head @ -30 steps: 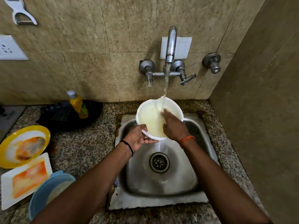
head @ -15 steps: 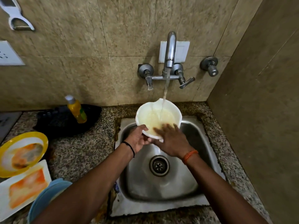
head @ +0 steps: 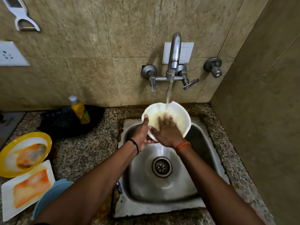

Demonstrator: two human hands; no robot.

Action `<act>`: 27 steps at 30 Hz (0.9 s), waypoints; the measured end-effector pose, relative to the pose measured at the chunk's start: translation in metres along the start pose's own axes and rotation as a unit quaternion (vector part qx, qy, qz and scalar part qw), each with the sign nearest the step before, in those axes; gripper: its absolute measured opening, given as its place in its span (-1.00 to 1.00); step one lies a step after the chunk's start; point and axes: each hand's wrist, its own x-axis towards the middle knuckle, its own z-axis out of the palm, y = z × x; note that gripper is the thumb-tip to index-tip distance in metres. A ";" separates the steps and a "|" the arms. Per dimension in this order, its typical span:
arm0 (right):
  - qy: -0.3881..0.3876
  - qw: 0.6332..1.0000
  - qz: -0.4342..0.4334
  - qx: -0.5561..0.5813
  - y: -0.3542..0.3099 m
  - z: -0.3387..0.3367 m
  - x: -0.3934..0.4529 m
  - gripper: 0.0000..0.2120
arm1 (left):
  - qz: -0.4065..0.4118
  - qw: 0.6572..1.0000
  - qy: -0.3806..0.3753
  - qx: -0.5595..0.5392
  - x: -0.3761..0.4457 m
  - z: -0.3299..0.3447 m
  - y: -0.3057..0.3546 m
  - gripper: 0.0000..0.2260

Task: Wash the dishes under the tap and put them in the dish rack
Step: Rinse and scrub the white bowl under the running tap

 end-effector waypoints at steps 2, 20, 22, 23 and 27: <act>-0.029 0.993 -0.084 0.080 -0.008 0.009 -0.001 -0.44 | 0.006 0.999 -0.002 0.032 0.000 -0.001 -0.001 -0.51; -0.010 0.999 -0.028 0.015 0.011 -0.002 0.003 -0.44 | -0.007 0.997 -0.031 -0.069 0.001 0.009 -0.011 -0.44; -0.036 0.977 -0.146 0.153 0.008 -0.001 -0.005 -0.57 | -0.002 0.998 -0.029 -0.065 0.001 0.006 -0.010 -0.45; -0.034 0.971 -0.160 0.173 0.013 -0.002 -0.007 -0.59 | -0.002 0.998 -0.032 -0.061 0.001 0.003 -0.011 -0.45; 0.156 0.982 0.020 -0.109 0.033 -0.016 0.009 -0.63 | 0.004 0.999 -0.032 -0.044 -0.002 -0.002 -0.011 -0.52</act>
